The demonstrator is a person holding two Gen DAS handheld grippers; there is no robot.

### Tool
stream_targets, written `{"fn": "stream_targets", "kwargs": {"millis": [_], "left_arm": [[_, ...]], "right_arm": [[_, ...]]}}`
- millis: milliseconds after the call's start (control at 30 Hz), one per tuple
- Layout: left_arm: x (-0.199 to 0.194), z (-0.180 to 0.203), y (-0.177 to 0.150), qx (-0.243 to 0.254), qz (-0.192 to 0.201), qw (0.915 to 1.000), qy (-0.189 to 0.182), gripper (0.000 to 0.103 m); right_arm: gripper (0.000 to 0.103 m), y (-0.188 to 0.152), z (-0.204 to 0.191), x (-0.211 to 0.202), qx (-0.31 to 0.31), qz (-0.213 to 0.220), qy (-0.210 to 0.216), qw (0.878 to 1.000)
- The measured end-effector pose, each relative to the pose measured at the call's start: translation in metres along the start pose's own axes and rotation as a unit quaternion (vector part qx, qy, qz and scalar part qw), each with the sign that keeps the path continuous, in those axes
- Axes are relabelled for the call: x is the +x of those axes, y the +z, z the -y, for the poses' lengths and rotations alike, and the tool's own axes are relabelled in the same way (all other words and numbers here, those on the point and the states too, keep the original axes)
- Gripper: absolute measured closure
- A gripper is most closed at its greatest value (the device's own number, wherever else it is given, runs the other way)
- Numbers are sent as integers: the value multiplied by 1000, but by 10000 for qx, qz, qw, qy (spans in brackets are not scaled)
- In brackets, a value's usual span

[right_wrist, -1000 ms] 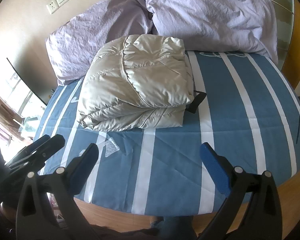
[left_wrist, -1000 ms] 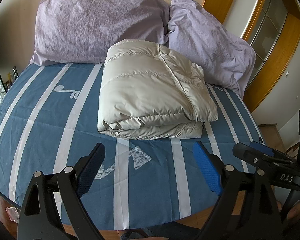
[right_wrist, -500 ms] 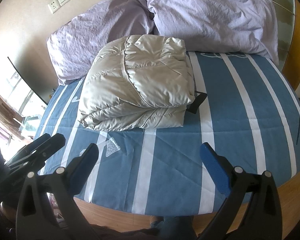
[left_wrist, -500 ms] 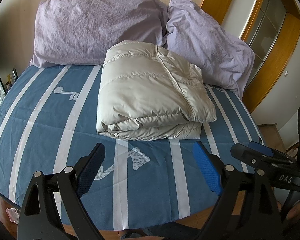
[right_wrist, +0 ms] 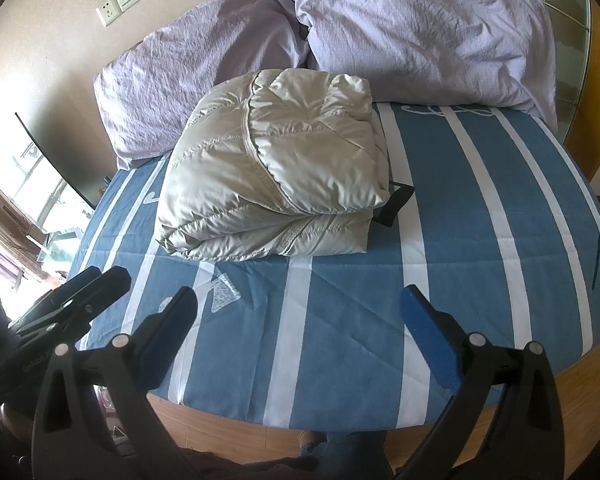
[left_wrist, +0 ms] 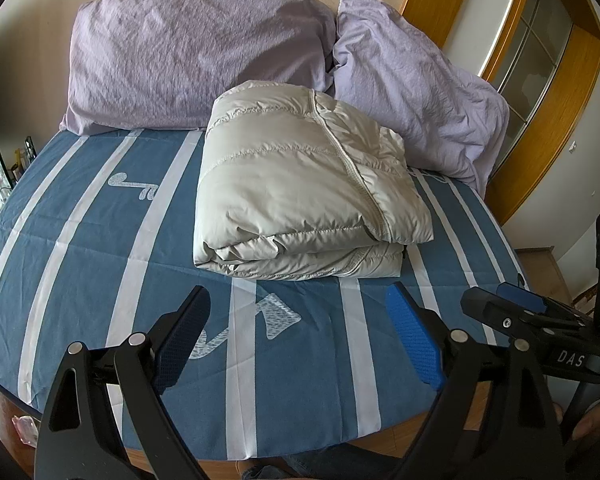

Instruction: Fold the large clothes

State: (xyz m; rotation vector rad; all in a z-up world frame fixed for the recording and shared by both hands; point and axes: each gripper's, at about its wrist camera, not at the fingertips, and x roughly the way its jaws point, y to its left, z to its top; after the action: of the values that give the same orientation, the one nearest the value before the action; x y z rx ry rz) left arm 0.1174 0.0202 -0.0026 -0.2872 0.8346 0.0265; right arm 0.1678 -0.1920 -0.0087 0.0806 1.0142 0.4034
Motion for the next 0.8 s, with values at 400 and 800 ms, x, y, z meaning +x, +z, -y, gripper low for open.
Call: {"fn": "stream_targets", "kwargs": {"millis": [400, 800], "left_arm": [[0, 0, 0, 5, 0, 10000, -2, 13], [1, 1, 0, -5, -2, 10000, 0, 13]], "right_arm": [[2, 0, 0, 0, -7, -5, 4, 10000], [2, 1, 1, 0, -19, 7, -1, 10000]]}}
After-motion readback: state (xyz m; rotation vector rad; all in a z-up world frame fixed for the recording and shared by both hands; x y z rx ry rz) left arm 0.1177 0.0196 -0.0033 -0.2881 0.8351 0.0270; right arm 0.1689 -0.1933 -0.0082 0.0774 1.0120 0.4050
